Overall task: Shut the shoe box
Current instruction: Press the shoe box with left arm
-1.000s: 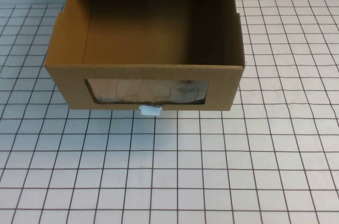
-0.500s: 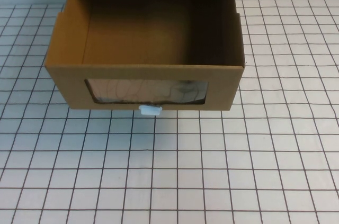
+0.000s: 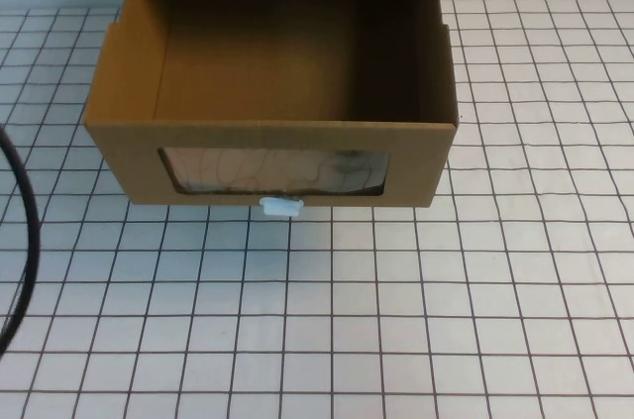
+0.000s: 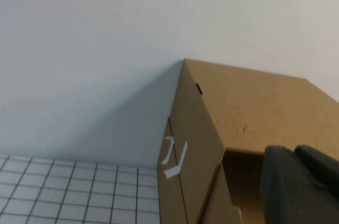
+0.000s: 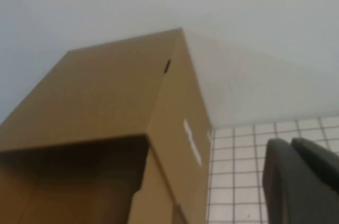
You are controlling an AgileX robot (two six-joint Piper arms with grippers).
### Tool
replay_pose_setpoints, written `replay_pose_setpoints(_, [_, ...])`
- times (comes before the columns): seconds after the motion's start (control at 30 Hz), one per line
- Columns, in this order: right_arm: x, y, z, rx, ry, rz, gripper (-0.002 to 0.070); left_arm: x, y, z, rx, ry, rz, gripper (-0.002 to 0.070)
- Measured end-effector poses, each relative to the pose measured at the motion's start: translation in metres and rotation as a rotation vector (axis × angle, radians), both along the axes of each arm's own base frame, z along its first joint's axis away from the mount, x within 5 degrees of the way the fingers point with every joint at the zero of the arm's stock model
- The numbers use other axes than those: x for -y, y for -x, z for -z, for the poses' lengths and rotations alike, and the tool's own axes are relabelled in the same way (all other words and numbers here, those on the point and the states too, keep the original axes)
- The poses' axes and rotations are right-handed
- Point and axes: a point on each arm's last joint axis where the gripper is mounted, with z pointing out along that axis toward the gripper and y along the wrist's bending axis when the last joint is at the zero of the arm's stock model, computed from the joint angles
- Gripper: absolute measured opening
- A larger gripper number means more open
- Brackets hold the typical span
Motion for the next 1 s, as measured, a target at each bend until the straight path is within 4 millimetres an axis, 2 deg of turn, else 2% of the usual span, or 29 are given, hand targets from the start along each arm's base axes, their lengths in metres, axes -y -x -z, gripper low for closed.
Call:
replay_pose_setpoints(0.13, [-0.015, -0.003, 0.008, -0.052, 0.059, -0.116, -0.0015, 0.005, -0.027, -0.017, -0.108, 0.030, 0.004, -0.0002])
replay_pose_setpoints(0.23, [-0.033, -0.006, 0.017, -0.100, 0.127, -0.275, -0.0015, 0.010, -0.052, -0.035, -0.195, 0.016, 0.025, -0.0002])
replay_pose_setpoints(0.4, [-0.075, 0.002, 0.026, -0.091, 0.167, -0.705, -0.0015, 0.033, -0.102, -0.067, -0.285, -0.138, 0.205, -0.0002])
replay_pose_setpoints(0.5, [-0.099, 0.007, 0.026, -0.033, 0.129, -0.919, -0.0015, 0.051, -0.139, -0.072, -0.334, -0.191, 0.363, -0.0002])
replay_pose_setpoints(0.67, [-0.136, 0.008, 0.039, -0.029, 0.138, -1.111, -0.0015, 0.077, -0.199, -0.071, -0.395, -0.136, 0.577, -0.0002])
replay_pose_setpoints(0.77, [-0.162, 0.012, 0.051, -0.049, 0.163, -1.207, -0.0015, 0.089, -0.241, -0.054, -0.434, -0.100, 0.643, -0.0002])
replay_pose_setpoints(0.87, [-0.188, 0.017, 0.066, -0.061, 0.210, -1.281, -0.0015, 0.097, -0.274, -0.037, -0.462, -0.037, 0.676, -0.0002])
replay_pose_setpoints(1.0, [-0.221, 0.023, 0.092, -0.095, 0.292, -1.352, -0.0015, 0.105, -0.306, -0.016, -0.501, 0.064, 0.704, -0.0002])
